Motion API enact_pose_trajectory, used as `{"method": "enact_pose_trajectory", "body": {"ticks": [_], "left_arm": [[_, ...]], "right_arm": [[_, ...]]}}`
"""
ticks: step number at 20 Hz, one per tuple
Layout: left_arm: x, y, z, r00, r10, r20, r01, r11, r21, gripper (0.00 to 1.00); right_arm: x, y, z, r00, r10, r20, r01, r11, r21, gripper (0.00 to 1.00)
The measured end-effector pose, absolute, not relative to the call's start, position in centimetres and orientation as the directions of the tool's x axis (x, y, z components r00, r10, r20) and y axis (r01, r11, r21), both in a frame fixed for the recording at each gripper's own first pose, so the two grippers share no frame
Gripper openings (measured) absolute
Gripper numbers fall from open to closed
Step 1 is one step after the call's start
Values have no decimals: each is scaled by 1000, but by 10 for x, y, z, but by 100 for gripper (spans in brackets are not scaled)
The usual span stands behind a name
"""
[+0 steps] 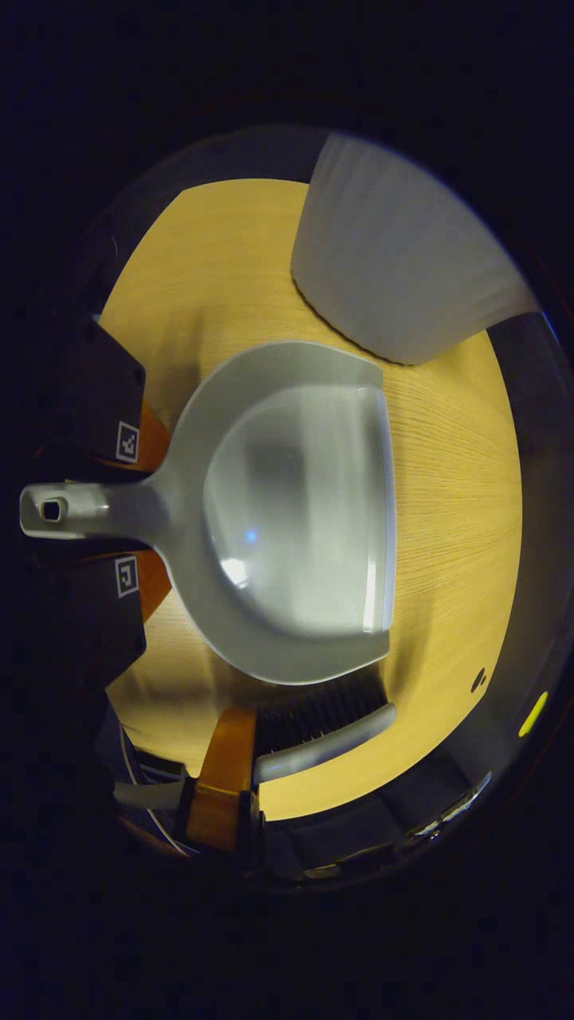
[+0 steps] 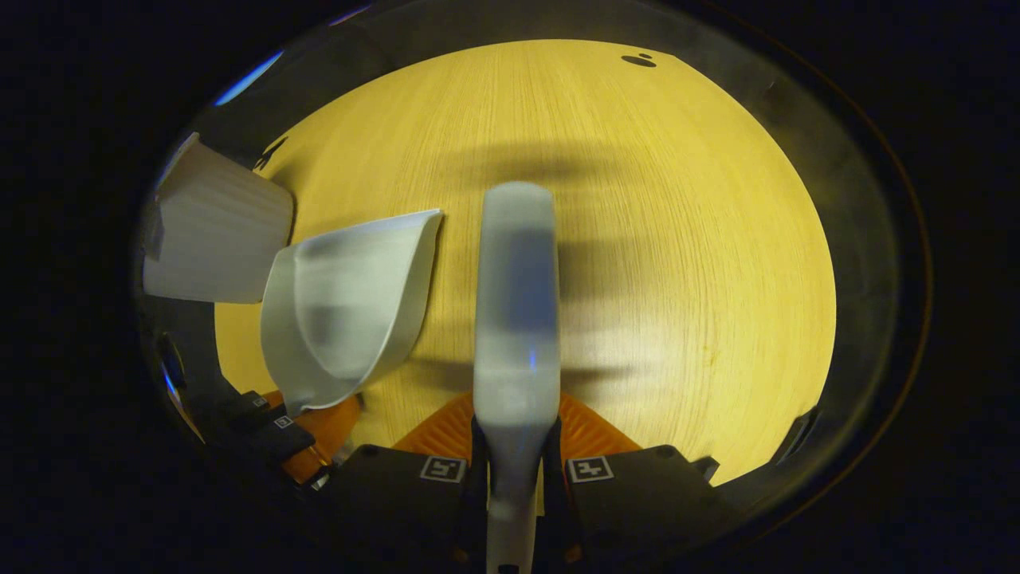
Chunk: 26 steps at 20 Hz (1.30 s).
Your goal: Pick up the small broom and dustpan from the desktop, sweep the trash into the dustpan with the broom, and then empty the trash into the garbage bin.
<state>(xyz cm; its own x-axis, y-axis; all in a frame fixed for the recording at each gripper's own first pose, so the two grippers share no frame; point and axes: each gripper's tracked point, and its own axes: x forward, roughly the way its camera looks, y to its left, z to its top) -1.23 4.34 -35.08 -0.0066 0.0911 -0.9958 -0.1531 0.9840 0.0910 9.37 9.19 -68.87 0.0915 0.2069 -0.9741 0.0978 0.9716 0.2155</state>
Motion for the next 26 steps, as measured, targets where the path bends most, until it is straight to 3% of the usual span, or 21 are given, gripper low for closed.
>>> {"method": "enact_pose_trajectory", "body": {"ticks": [1, 2, 4, 5, 9, 10, 11, 12, 13, 15, 16, 18, 19, 26], "left_arm": [[-7, 44, -349, 9, 97, -995, -139, 986, 95, 27], [-8, 44, -350, 8, 97, -995, -128, 987, 95, 27], [-10, 44, -350, 8, 93, -996, -126, 988, 92, 28], [-10, 44, -350, 0, 94, -996, -126, 988, 93, 28], [-12, 43, -349, -19, 99, -995, -111, 989, 100, 29], [-13, 43, -349, -29, 99, -995, -104, 989, 102, 30], [-17, 43, -349, -53, 107, -993, -105, 988, 112, 31], [-18, 44, -347, -54, 104, -993, -108, 988, 110, 41], [-19, 44, -348, -52, 106, -993, -110, 988, 111, 47], [-21, 46, -346, -61, 115, -991, -101, 988, 121, 55], [-23, 49, -346, -64, 121, -991, -99, 987, 127, 72], [-25, 54, -346, -54, 149, -987, -112, 982, 154, 83], [-28, 51, -346, -57, 141, -988, -119, 982, 147, 83], [-45, 36, -320, 35, 91, -995, -70, 994, 88, 83]], "right_arm": [[90, 93, -694, 66, 209, -976, 109, 971, 215, 27], [86, 96, -695, 33, 215, -976, 113, 969, 218, 32], [90, 98, -697, 31, 215, -976, 115, 969, 217, 29], [90, 98, -697, 29, 208, -978, 115, 971, 210, 33], [89, 97, -696, 22, 200, -979, 105, 974, 202, 33], [89, 97, -696, 20, 201, -979, 102, 974, 202, 29], [89, 96, -695, 18, 201, -979, 99, 974, 202, 40], [89, 95, -696, 18, 199, -980, 96, 975, 200, 42], [88, 95, -695, 16, 200, -980, 92, 975, 200, 35], [87, 97, -695, 13, 211, -977, 88, 974, 211, 43], [88, 97, -695, 18, 209, -978, 84, 974, 210, 55], [87, 95, -696, 22, 203, -979, 82, 976, 204, 78], [86, 96, -693, 27, 209, -978, 86, 974, 211, 100], [89, 105, -650, 149, 280, -948, 87, 952, 294, 99]]}}
